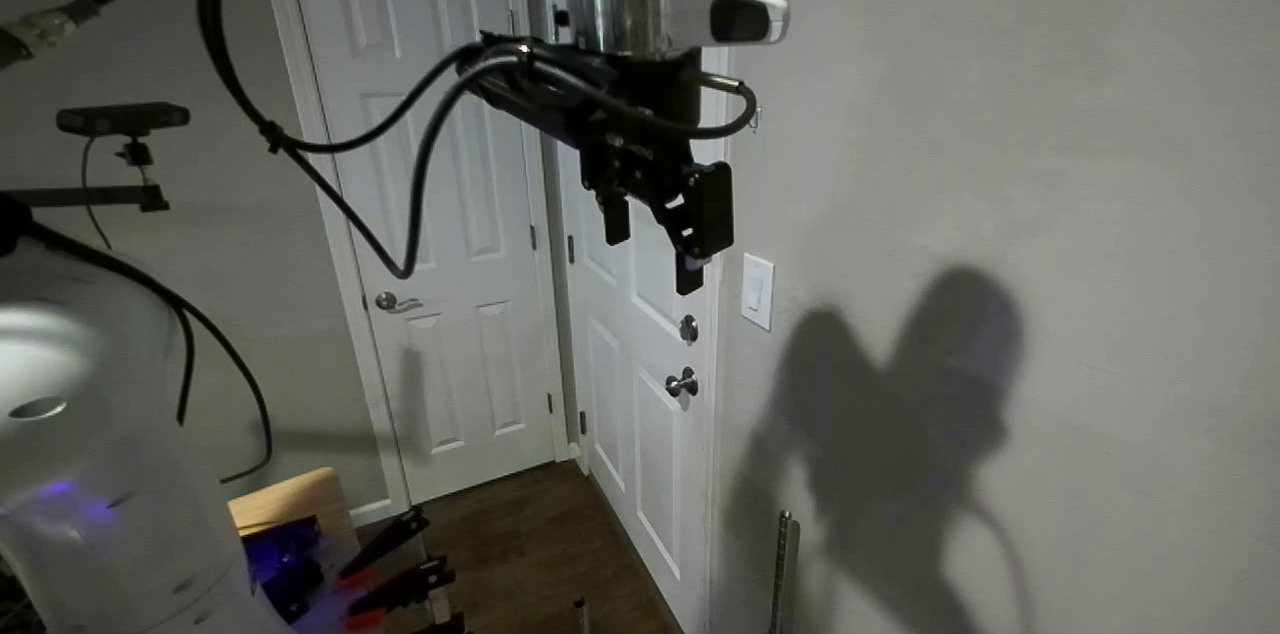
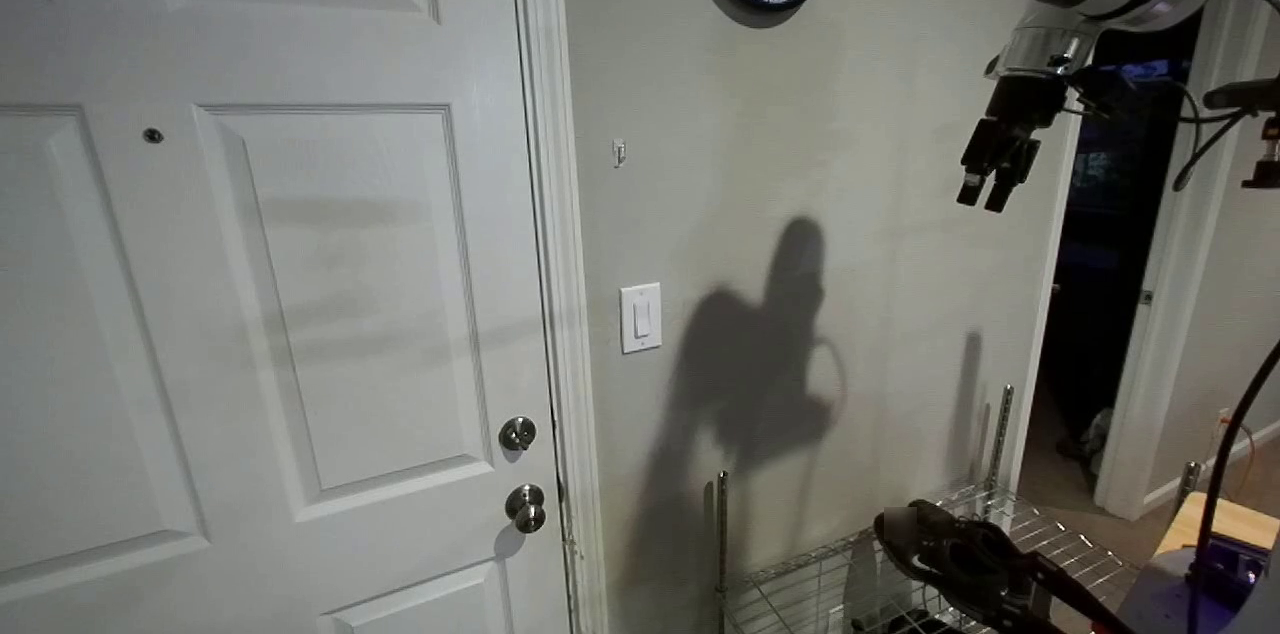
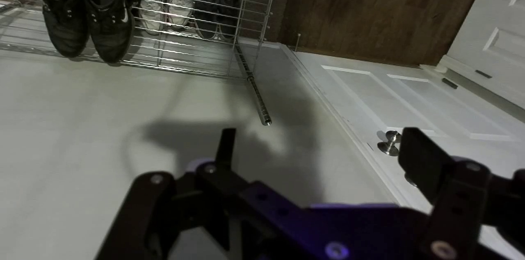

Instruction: Turn off the light

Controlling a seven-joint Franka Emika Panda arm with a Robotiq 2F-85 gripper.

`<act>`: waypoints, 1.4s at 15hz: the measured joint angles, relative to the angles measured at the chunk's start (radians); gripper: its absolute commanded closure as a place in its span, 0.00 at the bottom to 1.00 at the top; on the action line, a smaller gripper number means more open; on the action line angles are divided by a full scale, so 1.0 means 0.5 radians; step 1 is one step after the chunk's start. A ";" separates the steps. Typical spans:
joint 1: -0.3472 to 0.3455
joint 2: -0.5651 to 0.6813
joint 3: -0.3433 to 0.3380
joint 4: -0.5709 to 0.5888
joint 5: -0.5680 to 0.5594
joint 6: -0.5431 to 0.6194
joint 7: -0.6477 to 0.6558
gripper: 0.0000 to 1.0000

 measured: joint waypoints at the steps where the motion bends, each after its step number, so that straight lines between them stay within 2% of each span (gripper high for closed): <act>1: -0.001 0.002 0.009 0.000 0.000 -0.002 0.000 0.00; 4: 0.017 0.056 0.070 0.000 0.001 -0.003 0.000 0.00; 6: 0.083 0.147 0.139 0.006 0.036 0.010 0.000 0.00; 10: 0.289 0.454 0.321 0.118 0.180 0.090 -0.030 0.00; 13: 0.378 0.724 0.465 0.285 0.266 0.122 -0.082 0.00; 21: 0.391 1.213 0.749 0.701 0.423 0.116 -0.278 0.00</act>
